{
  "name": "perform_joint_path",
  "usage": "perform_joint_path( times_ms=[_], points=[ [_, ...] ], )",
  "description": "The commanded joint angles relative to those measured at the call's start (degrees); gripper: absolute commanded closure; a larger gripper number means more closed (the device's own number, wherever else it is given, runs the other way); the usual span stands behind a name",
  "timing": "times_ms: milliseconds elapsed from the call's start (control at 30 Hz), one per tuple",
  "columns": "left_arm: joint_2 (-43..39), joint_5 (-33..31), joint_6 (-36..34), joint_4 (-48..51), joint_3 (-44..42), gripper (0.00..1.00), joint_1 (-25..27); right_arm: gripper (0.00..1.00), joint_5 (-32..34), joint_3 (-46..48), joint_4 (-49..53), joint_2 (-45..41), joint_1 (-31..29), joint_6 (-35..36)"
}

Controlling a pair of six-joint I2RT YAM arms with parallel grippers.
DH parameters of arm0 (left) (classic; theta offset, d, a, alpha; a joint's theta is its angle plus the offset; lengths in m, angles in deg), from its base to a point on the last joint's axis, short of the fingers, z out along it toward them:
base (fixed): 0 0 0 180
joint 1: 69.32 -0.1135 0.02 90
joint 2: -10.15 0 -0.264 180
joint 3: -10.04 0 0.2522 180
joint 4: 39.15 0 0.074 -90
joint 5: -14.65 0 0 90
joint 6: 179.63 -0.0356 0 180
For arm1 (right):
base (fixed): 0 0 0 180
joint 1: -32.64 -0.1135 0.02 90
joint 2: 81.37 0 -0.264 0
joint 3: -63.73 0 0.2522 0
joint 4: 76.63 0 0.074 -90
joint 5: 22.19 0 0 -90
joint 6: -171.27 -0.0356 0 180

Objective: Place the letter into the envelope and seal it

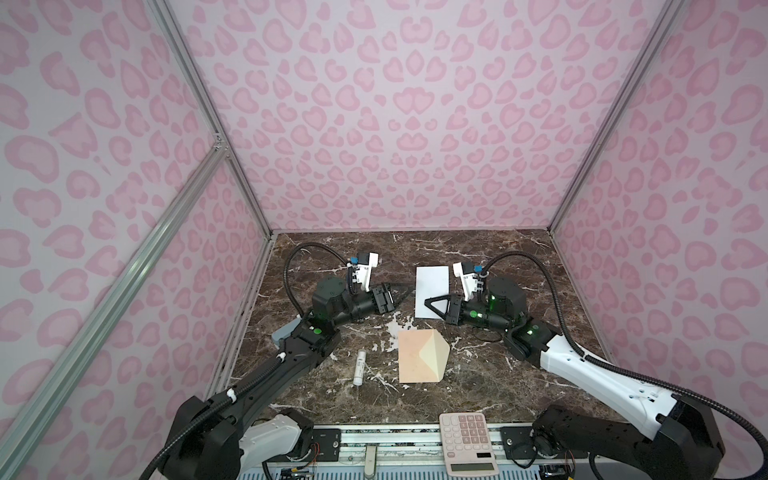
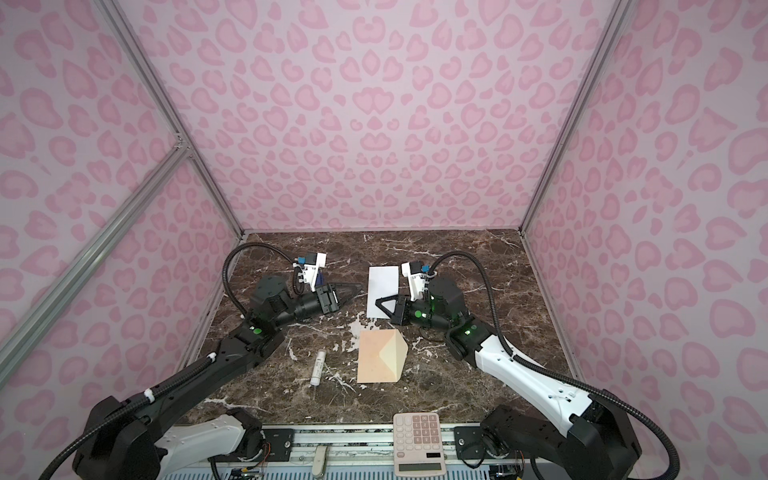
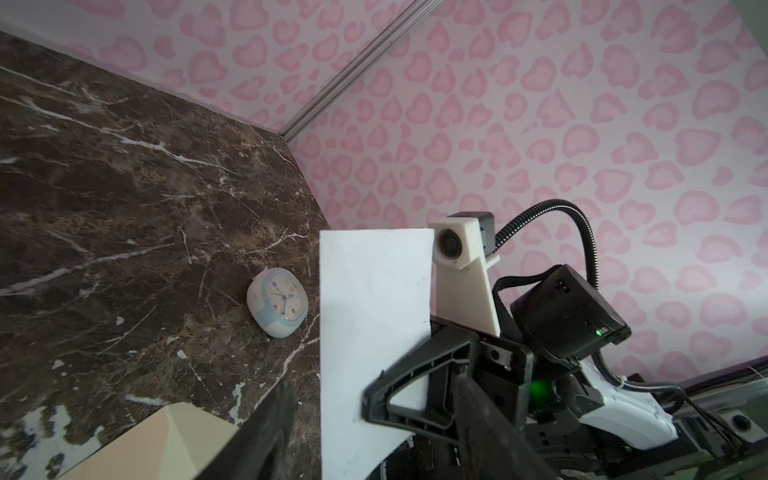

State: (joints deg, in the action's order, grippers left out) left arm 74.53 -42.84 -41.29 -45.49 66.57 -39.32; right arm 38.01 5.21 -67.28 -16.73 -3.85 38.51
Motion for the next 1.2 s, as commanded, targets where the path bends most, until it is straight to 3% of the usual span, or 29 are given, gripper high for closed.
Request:
perform_joint_path(
  times_ms=[0,133,400,867,1167],
  points=[
    [-2.0,-9.7,-9.9,20.2,2.3,0.37,0.2,1.00,8.0,0.6,11.2,-0.6,-0.4,6.3],
    [-0.5,-17.6,-13.9,31.5,3.6,0.41,2.7,1.00,12.6,3.0,14.7,0.4,-2.4,6.2],
    [7.0,-25.4,-13.0,34.1,1.3,0.52,9.7,1.00,18.0,7.6,15.5,3.0,-7.0,2.8],
    [21.0,-24.5,-10.7,30.1,2.9,0.55,14.8,1.00,20.3,10.5,17.3,7.2,-9.5,-0.9],
    [25.1,-23.0,-10.3,28.5,2.4,0.59,15.5,1.00,20.7,11.5,17.1,9.5,-9.5,-0.3]
  ],
)
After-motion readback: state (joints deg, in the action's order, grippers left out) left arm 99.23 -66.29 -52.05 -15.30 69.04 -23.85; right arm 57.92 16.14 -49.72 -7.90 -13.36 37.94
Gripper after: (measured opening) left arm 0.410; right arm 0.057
